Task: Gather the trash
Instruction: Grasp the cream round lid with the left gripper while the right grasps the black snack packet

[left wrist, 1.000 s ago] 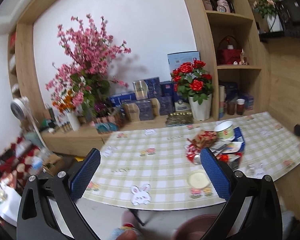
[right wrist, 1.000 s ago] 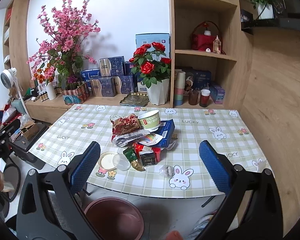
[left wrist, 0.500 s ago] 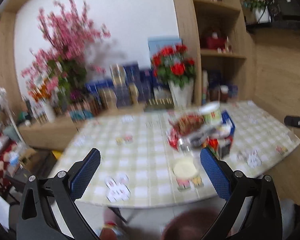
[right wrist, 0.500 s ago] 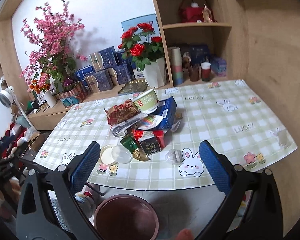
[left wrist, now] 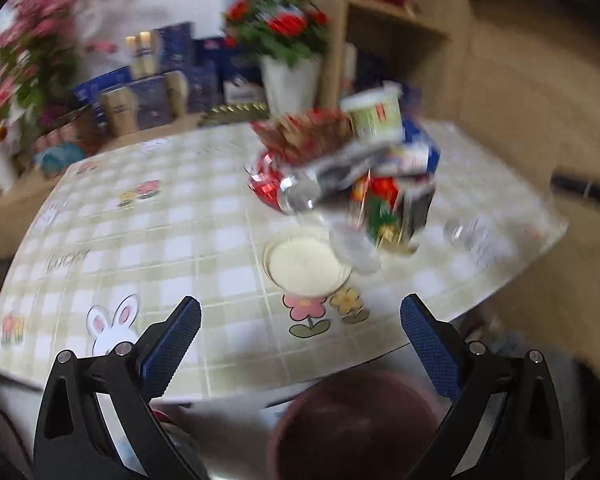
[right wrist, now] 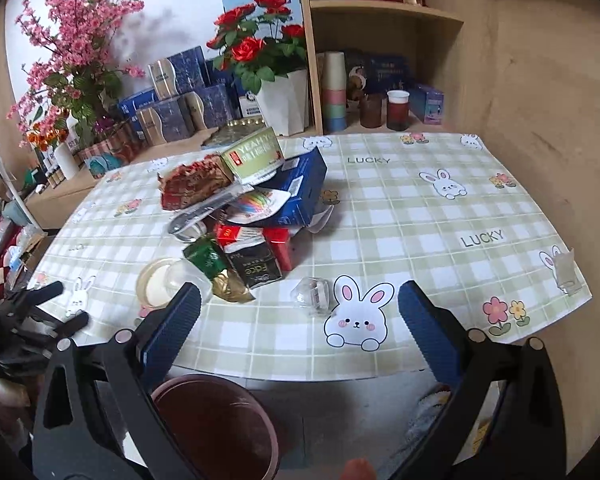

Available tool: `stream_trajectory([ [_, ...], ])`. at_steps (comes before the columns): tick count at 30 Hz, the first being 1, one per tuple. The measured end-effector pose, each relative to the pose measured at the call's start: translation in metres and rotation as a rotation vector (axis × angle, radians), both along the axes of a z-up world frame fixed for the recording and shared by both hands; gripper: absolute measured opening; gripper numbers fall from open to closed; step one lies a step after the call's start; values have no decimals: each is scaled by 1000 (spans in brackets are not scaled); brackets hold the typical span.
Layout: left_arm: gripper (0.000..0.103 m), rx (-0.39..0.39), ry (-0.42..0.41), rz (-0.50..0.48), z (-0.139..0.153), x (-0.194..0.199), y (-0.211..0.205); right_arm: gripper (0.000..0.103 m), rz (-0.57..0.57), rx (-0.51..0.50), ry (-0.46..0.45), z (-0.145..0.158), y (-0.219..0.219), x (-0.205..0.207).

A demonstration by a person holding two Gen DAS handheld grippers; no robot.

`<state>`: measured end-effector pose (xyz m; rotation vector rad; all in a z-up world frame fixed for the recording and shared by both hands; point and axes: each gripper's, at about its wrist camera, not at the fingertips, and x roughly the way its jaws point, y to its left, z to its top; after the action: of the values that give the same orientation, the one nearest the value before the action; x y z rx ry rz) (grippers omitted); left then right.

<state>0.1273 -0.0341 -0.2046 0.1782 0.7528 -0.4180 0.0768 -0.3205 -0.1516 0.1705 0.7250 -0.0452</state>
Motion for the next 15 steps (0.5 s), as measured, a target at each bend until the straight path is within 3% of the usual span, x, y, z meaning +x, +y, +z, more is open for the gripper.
stream_trajectory([
  [3,98,81,26,-40,-27,26,-18,97,1,3,30,-10,-2,13],
  [9,98,139,108,-96,-56,71,-32,97,0,-28,50,-20,-5,37],
  [15,98,195,130,-179,-71,82,-47,97,-9,-27,68,-32,-9,52],
])
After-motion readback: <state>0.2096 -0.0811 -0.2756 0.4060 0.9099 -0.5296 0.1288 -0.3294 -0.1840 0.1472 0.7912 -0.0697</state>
